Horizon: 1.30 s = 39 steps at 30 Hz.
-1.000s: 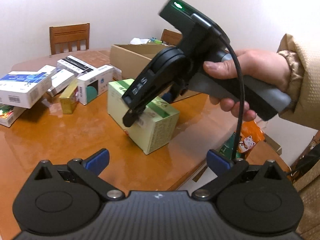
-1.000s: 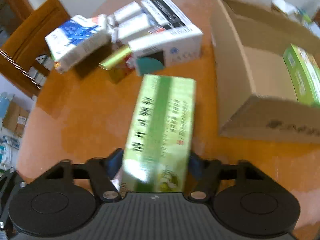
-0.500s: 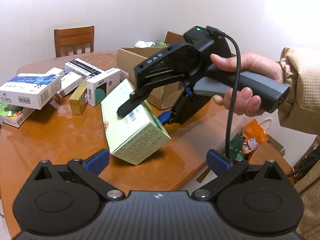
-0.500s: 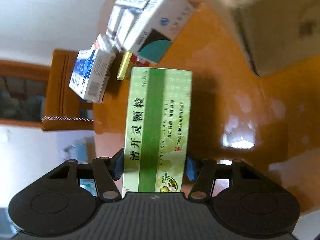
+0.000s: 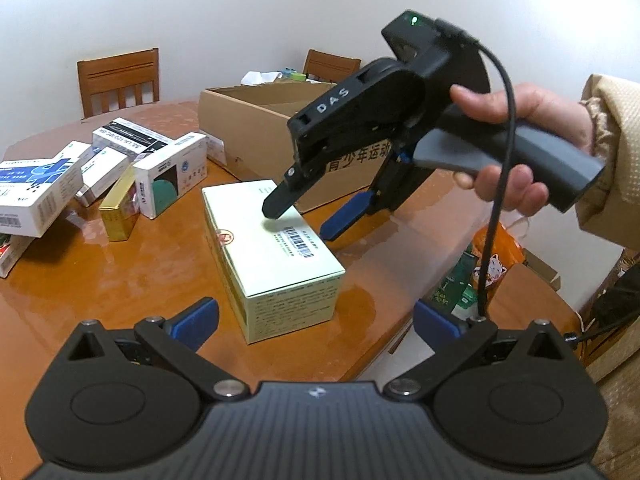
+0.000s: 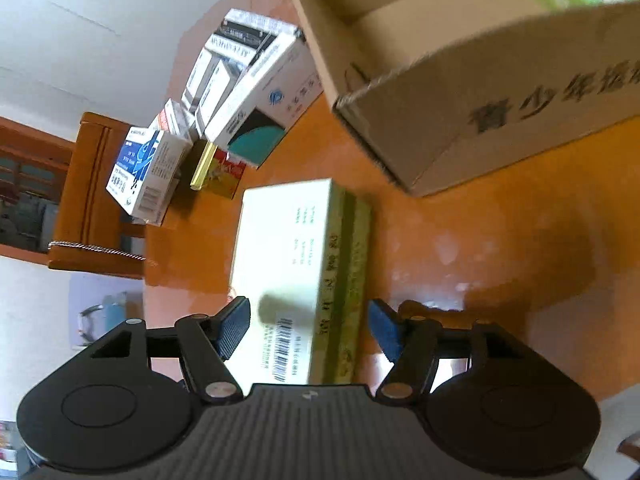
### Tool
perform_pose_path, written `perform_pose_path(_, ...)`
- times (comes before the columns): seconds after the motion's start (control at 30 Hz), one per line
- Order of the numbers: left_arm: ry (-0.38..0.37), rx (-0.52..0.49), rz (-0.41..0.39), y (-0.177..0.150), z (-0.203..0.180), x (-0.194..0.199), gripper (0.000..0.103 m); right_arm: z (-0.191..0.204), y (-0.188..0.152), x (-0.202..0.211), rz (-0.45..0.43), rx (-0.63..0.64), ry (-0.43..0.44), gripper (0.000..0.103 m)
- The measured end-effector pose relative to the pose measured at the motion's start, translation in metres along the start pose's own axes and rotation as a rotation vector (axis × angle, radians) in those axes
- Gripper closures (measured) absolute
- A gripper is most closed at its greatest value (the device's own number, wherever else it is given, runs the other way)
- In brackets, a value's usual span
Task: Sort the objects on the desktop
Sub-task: 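Grasp the green-striped box again across its width with the right gripper, then lift the green-striped box and carry it over the cardboard box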
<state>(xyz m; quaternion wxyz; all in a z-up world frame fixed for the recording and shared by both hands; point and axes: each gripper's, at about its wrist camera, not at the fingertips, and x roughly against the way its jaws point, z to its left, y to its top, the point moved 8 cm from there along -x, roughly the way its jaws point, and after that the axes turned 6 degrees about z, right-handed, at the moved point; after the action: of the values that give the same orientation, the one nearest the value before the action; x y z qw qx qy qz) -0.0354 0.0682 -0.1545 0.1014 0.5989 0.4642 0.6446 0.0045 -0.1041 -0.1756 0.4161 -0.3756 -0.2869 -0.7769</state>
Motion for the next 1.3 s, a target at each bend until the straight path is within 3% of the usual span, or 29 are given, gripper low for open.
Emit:
perform_pose_path(0.3,0.038,0.029,0.033,0.004,0.007,-0.022,0.0,0.011,0.001,0.002,-0.006,0.019,0.009,0.026)
perform_pose_path(0.67,0.015,0.036,0.057,0.003,-0.002,-0.033,0.0,0.023,0.007,-0.009,0.015,0.033,0.037,0.026)
perform_pose_path(0.77,0.006,0.03,0.059,0.003,-0.007,-0.033,0.0,0.03,0.011,-0.011,0.016,0.047,0.047,0.018)
perform_pose_path(1.3,-0.008,0.067,0.03,0.001,0.003,-0.022,0.0,0.046,0.018,-0.022,0.03,0.147,-0.027,0.014)
